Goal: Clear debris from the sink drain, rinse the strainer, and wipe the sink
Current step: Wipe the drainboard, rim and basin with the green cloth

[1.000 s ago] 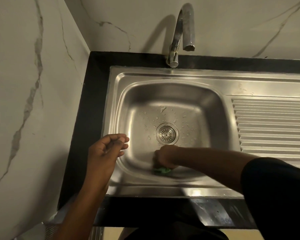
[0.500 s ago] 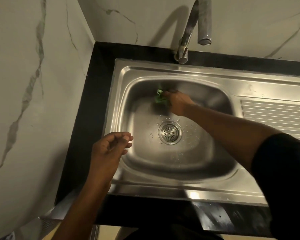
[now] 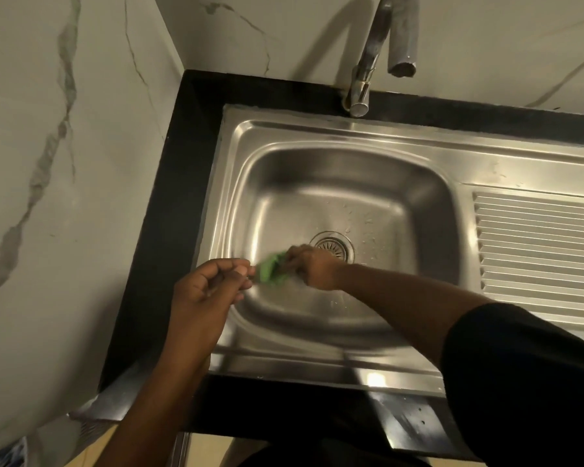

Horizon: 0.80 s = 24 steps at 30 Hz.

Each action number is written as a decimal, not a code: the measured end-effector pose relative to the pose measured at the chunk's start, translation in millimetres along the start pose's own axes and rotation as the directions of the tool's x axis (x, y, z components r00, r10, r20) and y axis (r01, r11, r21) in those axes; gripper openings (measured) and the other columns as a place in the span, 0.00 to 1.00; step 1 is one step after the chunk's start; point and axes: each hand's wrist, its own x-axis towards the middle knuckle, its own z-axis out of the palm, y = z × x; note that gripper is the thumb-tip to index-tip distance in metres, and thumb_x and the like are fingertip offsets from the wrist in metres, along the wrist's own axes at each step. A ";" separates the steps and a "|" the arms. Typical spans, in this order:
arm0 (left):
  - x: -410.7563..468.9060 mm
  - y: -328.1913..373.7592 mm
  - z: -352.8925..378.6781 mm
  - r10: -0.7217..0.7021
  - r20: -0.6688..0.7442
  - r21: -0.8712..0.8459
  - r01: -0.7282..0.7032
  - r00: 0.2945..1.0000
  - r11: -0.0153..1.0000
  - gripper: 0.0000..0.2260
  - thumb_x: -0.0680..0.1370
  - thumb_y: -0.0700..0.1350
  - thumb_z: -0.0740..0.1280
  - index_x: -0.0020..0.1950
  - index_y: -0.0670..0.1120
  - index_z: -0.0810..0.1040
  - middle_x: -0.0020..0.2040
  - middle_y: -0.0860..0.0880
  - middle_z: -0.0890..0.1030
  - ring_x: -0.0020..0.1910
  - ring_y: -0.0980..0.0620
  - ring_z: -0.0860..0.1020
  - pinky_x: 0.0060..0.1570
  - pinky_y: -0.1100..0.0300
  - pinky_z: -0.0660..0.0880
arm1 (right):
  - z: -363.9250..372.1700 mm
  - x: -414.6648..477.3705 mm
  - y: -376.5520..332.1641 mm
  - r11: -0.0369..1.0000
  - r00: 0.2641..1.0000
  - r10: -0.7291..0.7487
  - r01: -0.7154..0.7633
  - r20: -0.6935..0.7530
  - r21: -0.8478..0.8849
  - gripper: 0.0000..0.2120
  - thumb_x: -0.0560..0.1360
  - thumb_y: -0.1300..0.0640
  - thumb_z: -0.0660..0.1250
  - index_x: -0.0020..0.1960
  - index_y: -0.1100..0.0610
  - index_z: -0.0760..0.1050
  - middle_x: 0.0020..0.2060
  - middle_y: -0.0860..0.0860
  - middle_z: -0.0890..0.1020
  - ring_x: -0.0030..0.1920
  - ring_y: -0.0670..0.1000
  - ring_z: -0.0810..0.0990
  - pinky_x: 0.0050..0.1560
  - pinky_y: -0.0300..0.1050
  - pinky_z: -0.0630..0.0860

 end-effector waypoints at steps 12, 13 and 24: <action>-2.7 15.6 18.0 0.054 0.018 -0.023 -0.053 0.998 0.998 0.08 0.81 0.41 0.70 0.50 0.52 0.88 0.50 0.48 0.90 0.51 0.46 0.88 0.53 0.50 0.82 | -5.1 -62.9 23.2 0.934 0.823 0.182 0.028 0.539 -0.357 0.09 0.70 0.63 0.70 0.48 0.63 0.84 0.48 0.61 0.84 0.50 0.62 0.82 0.51 0.49 0.79; -3.2 15.2 17.8 0.051 0.013 -0.023 -0.051 0.999 0.998 0.09 0.81 0.41 0.70 0.49 0.52 0.88 0.50 0.48 0.90 0.51 0.46 0.88 0.53 0.50 0.82 | -9.3 -63.1 23.0 0.925 0.808 0.189 0.045 0.558 -0.377 0.08 0.71 0.62 0.71 0.48 0.63 0.85 0.46 0.61 0.85 0.48 0.62 0.83 0.49 0.48 0.79; -7.3 -1.5 10.7 0.012 0.005 -0.021 -0.012 1.000 1.000 0.09 0.81 0.41 0.71 0.50 0.54 0.89 0.51 0.48 0.90 0.51 0.46 0.88 0.55 0.49 0.82 | -104.9 -4.0 2.1 0.592 0.787 0.247 0.339 0.565 -0.731 0.10 0.67 0.51 0.76 0.45 0.55 0.82 0.43 0.55 0.85 0.44 0.59 0.85 0.47 0.50 0.84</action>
